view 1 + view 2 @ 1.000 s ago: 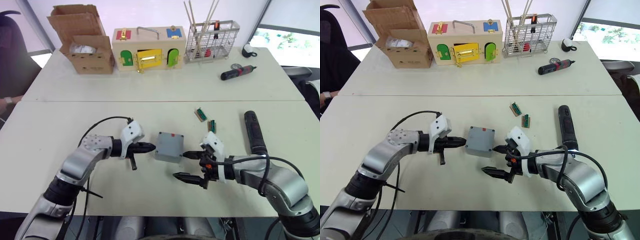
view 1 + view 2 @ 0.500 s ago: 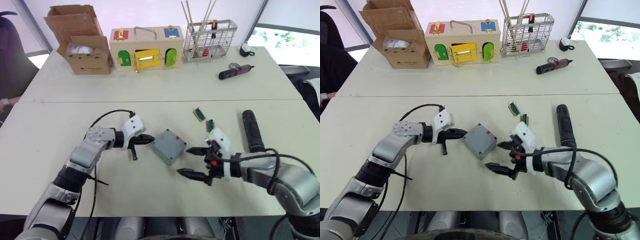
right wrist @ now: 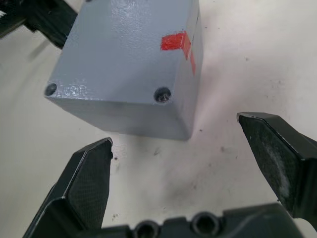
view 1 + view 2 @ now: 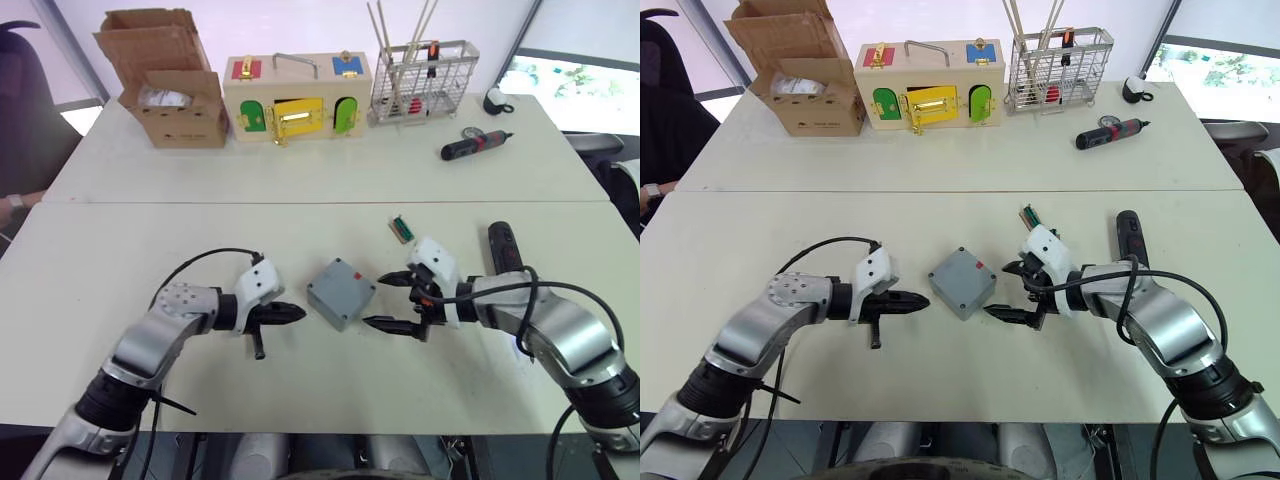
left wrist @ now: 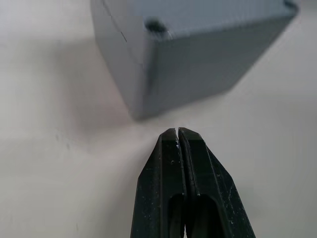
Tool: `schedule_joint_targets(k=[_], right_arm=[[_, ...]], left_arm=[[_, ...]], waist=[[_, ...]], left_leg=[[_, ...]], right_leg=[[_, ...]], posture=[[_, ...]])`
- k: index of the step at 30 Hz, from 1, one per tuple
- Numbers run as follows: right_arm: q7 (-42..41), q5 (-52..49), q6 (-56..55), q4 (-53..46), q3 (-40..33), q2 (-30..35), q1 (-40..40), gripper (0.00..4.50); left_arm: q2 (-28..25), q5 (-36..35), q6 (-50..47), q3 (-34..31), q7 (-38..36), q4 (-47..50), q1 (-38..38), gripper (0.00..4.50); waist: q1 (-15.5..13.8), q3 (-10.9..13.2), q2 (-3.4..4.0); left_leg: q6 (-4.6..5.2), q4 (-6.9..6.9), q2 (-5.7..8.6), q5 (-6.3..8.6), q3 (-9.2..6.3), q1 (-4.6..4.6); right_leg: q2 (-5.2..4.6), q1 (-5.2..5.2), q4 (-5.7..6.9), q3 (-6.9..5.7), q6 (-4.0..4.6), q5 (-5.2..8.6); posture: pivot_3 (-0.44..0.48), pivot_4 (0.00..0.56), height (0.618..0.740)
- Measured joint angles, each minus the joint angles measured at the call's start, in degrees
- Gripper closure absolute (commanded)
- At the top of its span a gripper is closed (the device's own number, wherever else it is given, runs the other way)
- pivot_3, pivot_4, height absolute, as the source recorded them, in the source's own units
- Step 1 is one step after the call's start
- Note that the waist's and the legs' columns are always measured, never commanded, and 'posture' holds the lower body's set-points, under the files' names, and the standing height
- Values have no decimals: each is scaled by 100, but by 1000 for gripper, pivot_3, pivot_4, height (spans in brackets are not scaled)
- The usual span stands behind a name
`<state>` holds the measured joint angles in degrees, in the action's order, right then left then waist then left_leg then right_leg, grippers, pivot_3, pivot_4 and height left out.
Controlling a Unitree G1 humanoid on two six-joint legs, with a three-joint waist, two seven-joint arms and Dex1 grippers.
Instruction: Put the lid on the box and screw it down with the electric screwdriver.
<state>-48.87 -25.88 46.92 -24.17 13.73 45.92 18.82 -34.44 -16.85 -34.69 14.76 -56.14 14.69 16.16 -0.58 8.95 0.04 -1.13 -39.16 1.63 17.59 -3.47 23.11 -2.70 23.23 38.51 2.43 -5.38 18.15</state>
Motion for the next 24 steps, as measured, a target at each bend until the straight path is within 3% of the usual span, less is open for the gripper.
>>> schedule_joint_targets(k=[18,22,24], right_arm=[[248,-366,666,-760,-7,-262,-428,11],[289,-494,779,-893,-353,-89,-539,11],[273,-706,894,-895,-948,94,-554,11]], left_arm=[[326,378,514,-6,339,-750,446,4500],[147,358,508,-9,143,-698,366,4500],[-110,289,484,-92,-8,-630,304,4500]], waist=[[-6,0,0],[-8,0,0],[-7,0,0]], left_leg=[[0,1,0,0,-1,0],[0,1,0,0,-1,1],[0,2,0,0,-1,0]], right_leg=[[0,1,0,0,0,0],[-1,1,-1,0,0,0],[-1,0,-2,0,0,0]], posture=[[0,150,740],[0,150,740],[0,150,740]])
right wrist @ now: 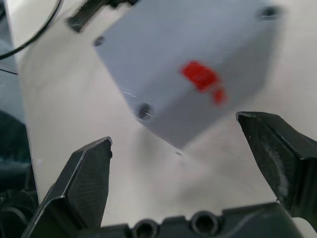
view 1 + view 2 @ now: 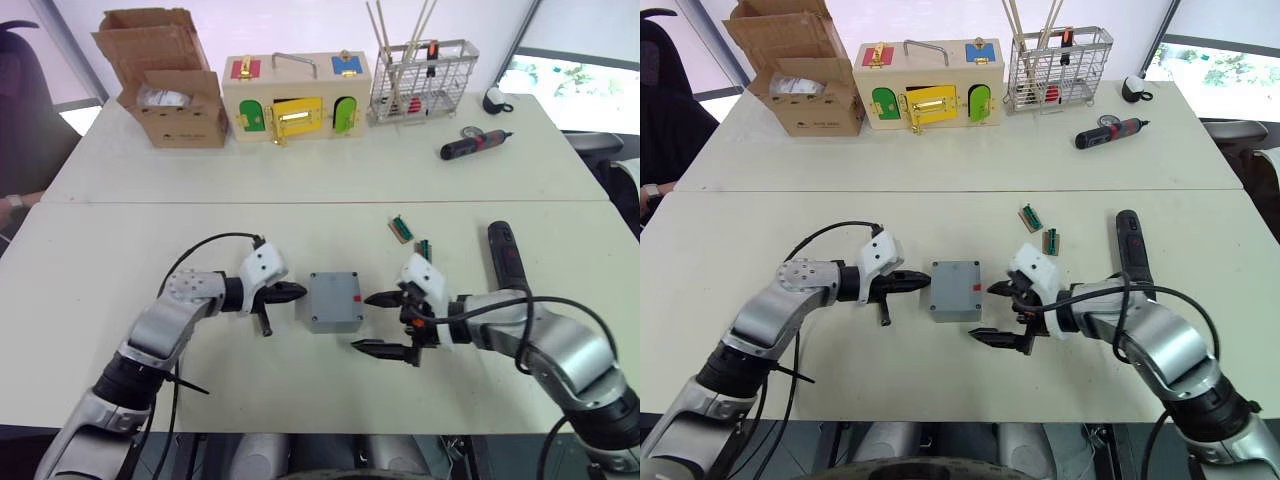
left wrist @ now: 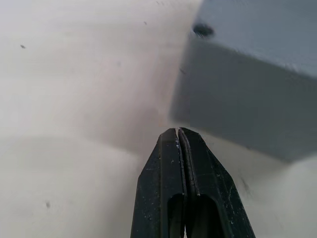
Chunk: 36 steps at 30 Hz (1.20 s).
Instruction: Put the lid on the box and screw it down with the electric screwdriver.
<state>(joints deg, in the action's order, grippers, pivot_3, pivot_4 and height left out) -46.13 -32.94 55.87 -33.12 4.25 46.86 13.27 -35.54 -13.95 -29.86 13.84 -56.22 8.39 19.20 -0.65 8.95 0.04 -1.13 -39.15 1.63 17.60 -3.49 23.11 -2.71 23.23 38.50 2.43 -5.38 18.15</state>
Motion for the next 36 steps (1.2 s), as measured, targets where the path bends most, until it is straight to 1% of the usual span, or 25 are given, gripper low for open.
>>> schedule_joint_targets(k=[3,5,6,8,10,13,16,18,19,22,23,25,36], right_arm=[[-14,-511,203,215,-953,2,175,11],[9,-680,203,580,-1379,-58,478,11],[42,-673,125,763,-1469,-84,610,11],[188,-498,-145,1126,-1419,-276,807,11],[367,-105,-537,1548,-1105,-510,937,11],[824,934,-1545,2810,-422,-968,1399,11],[1020,1476,-2258,3699,-179,-1274,1692,11],[1092,1746,-2721,4304,-119,-1445,1928,526],[1105,1830,-2863,4458,-106,-1489,1992,744],[1133,2103,-3292,5030,-55,-1622,2220,1698],[1137,2167,-3391,5214,-52,-1682,2293,2100],[1131,2214,-3483,5337,-52,-1732,2322,2669],[1183,2349,-3545,5693,-98,-2028,2386,2669]], left_arm=[[-199,-266,-190,-317,-128,126,20,4500],[-277,-556,-451,-593,-171,274,193,4500],[-312,-687,-559,-728,-177,398,311,4500],[-361,-948,-806,-957,-160,633,543,4500],[-382,-1205,-1076,-1143,-107,837,694,4500],[-366,-1691,-1552,-1360,18,1158,997,4500],[-377,-1891,-1679,-1412,107,1410,1112,4500],[-382,-1898,-1685,-1295,149,1450,1110,4500],[-379,-1898,-1686,-1258,163,1453,1108,4500],[-399,-1864,-1668,-1227,204,1454,1084,4500],[-436,-1837,-1635,-1209,222,1457,1049,4500],[-466,-1809,-1608,-1177,236,1460,1000,4500],[-474,-1613,-1404,-964,275,1477,836,4500]], waist=[[-2,0,0],[-4,1,-1],[-7,1,-1],[7,0,-2],[32,0,-2],[118,1,-3],[155,1,-2],[175,1,-2],[174,1,-2],[173,1,-2],[174,1,-2],[166,1,-2],[169,1,-2]], left_leg=[[0,0,0,0,0,1],[0,-1,0,0,0,0],[0,-1,0,0,0,0],[0,1,-1,0,1,0],[0,2,-1,0,3,1],[-9,0,1,-5,6,3],[-28,3,0,-16,8,5],[-31,5,0,-18,10,6],[-32,6,0,-18,10,7],[-32,4,0,-18,11,7],[-33,4,0,-19,10,7],[-33,4,0,-19,10,8],[-34,3,0,-19,10,8]], right_leg=[[0,-1,0,0,0,0],[0,-2,0,0,0,0],[-1,-2,0,-1,0,0],[1,-1,0,-1,0,0],[1,3,1,1,0,0],[1,8,9,2,0,0],[3,15,10,3,0,0],[4,20,12,4,0,0],[4,21,12,4,0,0],[4,21,13,5,0,0],[5,21,14,5,0,0],[4,21,14,5,0,0],[4,21,15,5,0,0]], posture=[[0,150,740],[0,150,740],[0,150,740],[0,150,740],[0,150,740],[0,150,740],[0,150,740],[0,150,740],[0,150,740],[0,150,740],[0,150,740],[0,150,740],[0,150,740]])
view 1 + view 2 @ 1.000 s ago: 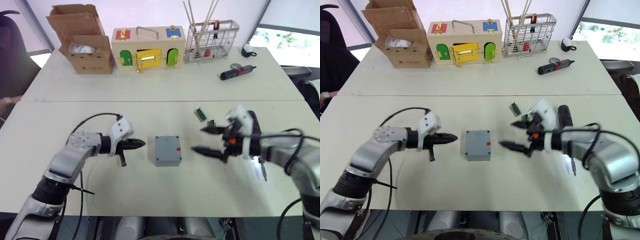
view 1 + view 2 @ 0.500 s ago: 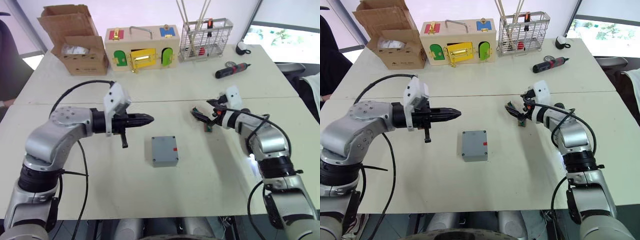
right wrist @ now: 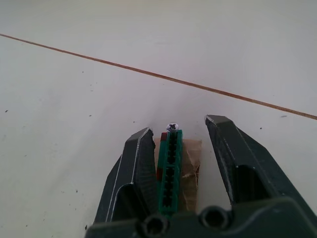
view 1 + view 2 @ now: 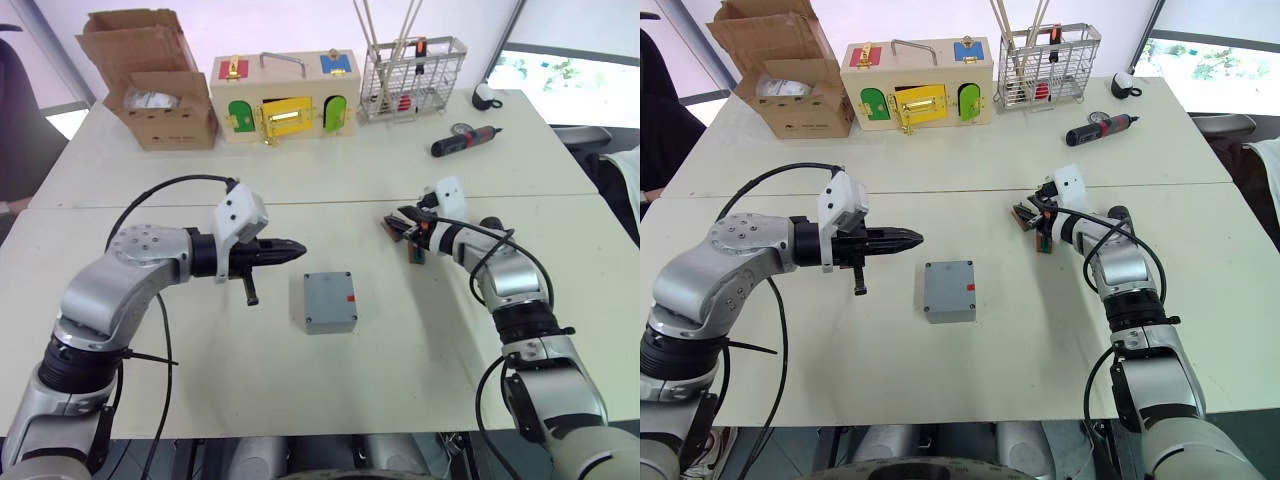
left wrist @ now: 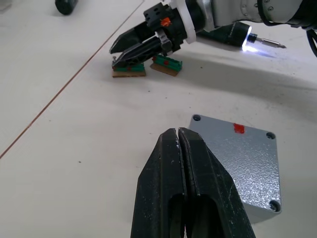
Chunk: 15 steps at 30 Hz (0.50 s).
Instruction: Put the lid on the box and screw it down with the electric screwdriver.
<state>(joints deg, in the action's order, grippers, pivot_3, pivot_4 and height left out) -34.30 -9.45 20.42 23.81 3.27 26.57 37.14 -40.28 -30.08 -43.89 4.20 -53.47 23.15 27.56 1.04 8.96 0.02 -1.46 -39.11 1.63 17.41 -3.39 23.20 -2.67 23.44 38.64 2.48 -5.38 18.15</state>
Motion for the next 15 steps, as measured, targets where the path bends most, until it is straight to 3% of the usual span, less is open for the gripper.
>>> schedule_joint_targets(k=[7,10,12,15], right_arm=[[37,36,-1,0,-24,-78,2,2669],[62,45,-3,0,-28,-85,3,3477],[89,61,-9,4,-42,-98,5,4423],[127,88,-19,7,-57,-114,11,4473]], left_arm=[[-1,78,74,124,-7,-51,-26,4500],[-2,127,119,180,-16,-55,-39,4500],[-6,184,187,184,-21,-55,-56,4500],[-23,212,207,187,-25,-55,-100,4500]], waist=[[0,0,0],[1,0,0],[3,0,0],[2,0,0]], left_leg=[[0,0,0,0,0,0],[0,0,0,0,0,0],[0,0,0,0,0,0],[0,0,0,0,0,0]], right_leg=[[0,0,1,0,0,0],[0,0,1,0,0,0],[0,1,1,0,0,0],[0,1,1,0,0,0]], posture=[[0,150,740],[0,150,740],[0,150,740],[0,150,740]])
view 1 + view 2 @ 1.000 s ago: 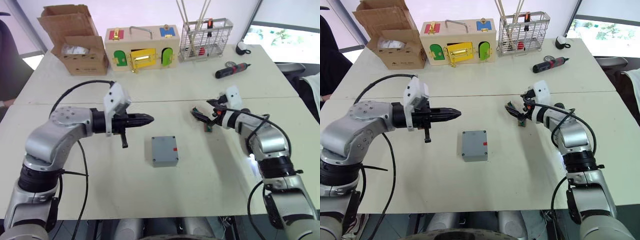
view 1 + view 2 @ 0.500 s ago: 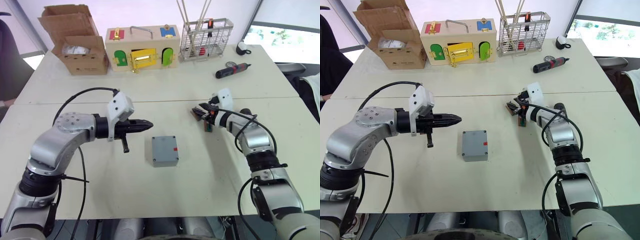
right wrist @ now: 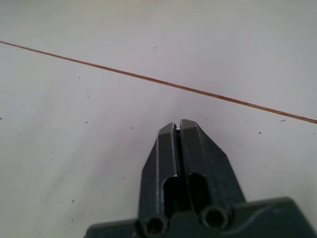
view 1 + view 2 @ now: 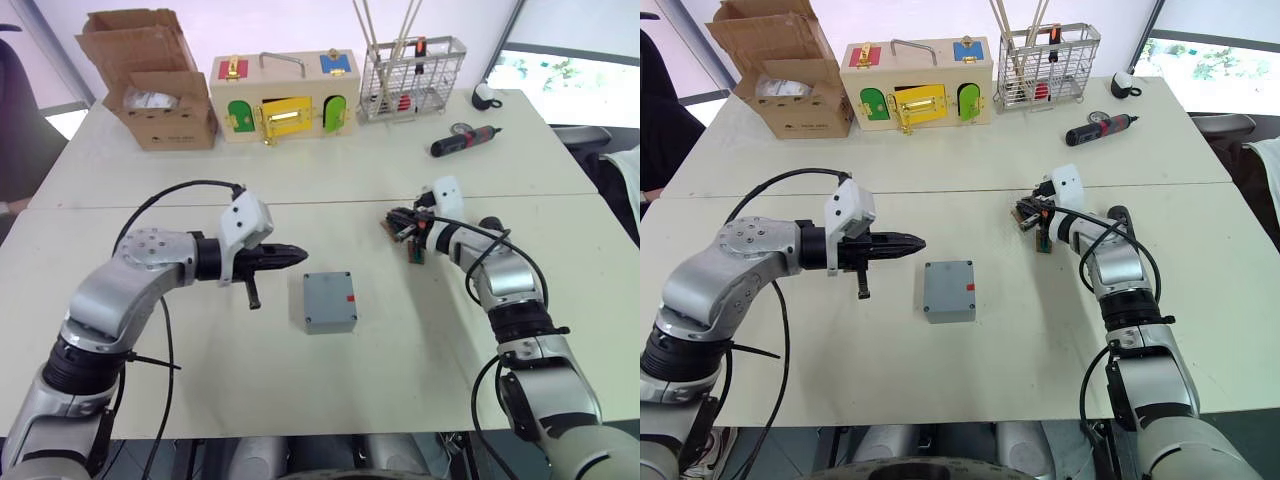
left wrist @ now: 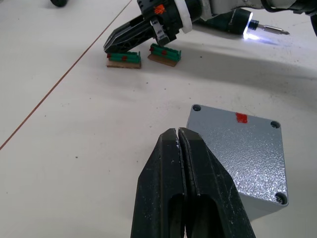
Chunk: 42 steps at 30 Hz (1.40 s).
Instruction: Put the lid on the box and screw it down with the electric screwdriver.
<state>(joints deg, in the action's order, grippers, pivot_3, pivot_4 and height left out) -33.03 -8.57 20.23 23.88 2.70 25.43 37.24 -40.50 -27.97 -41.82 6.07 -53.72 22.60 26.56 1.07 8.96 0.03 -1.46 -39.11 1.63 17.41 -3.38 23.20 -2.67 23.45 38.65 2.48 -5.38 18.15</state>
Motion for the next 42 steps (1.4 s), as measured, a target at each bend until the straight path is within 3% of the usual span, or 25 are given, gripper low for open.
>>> schedule_joint_targets(k=[9,18,24,27,31,35,42], right_arm=[[-2,0,20,-21,-7,-15,-2,4473],[-18,-172,466,-868,-213,20,-36,4473],[-344,-644,1200,-2342,-456,401,-284,4473],[-968,-1510,1979,-4089,-484,966,-1131,4473],[-1357,-2299,2706,-5423,-194,1186,-1954,4473],[-1232,-2477,2831,-5841,42,1118,-2068,4473],[-1064,-2316,2662,-5552,198,1036,-2008,4473]], left_arm=[[0,15,0,1,-17,0,-2,4500],[3,32,8,1,-41,-13,-27,4500],[-14,-158,-55,-53,-137,-4,-121,4500],[-336,-386,-155,-158,-347,182,-319,4500],[-527,-594,-225,-259,-499,406,-627,4500],[-665,-690,-246,-233,-628,607,-844,4500],[-664,-684,-254,-226,-585,556,-841,4500]], waist=[[1,0,0],[-1,0,0],[-28,0,1],[-33,0,1],[-8,0,1],[-36,0,1],[-35,0,1]], left_leg=[[0,0,0,0,0,0],[1,0,0,0,0,0],[11,-1,0,6,-3,4],[23,8,-2,13,-12,8],[34,-1,-3,20,-8,5],[30,-2,-3,17,-10,-13],[31,1,0,18,-10,-11]], right_leg=[[0,0,0,0,0,0],[0,1,4,0,0,0],[-2,2,5,0,0,0],[-1,3,4,-3,0,0],[-2,-3,-9,1,0,0],[-1,-21,-4,-1,0,0],[-3,-19,-12,-2,0,0]], posture=[[0,150,740],[0,150,740],[0,150,740],[0,150,740],[0,150,740],[0,150,740],[0,150,740]])
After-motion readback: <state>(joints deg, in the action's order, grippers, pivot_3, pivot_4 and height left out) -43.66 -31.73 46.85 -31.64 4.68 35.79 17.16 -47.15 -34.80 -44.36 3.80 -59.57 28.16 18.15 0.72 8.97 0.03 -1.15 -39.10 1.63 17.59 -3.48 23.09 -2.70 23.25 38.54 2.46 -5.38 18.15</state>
